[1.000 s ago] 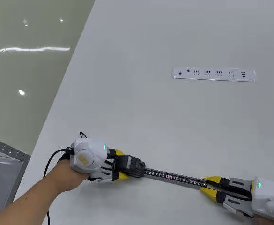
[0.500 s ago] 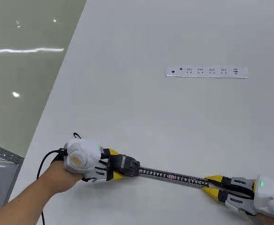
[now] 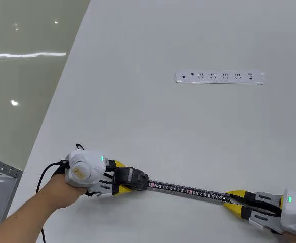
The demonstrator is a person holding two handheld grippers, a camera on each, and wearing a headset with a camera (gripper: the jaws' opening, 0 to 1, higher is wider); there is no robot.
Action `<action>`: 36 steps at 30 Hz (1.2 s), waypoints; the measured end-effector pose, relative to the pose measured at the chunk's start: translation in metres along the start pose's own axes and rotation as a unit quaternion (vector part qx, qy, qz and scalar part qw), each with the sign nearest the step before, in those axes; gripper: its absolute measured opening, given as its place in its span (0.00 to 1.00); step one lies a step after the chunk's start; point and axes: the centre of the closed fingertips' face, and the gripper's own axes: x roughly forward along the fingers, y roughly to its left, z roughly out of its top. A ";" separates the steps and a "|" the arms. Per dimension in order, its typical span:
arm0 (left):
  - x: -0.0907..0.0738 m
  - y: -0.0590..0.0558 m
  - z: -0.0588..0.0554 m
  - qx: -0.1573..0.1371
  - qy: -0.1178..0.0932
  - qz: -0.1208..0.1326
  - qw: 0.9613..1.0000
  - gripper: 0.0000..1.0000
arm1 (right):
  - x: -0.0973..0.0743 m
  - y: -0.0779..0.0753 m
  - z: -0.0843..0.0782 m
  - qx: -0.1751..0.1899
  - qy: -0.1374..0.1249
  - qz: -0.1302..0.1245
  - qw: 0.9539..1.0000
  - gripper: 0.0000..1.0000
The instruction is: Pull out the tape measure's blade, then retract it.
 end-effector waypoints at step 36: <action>0.000 0.000 -0.001 -0.001 0.012 0.000 1.000 0.32 | -0.035 -0.006 -0.009 0.009 -0.005 -0.013 1.000 0.09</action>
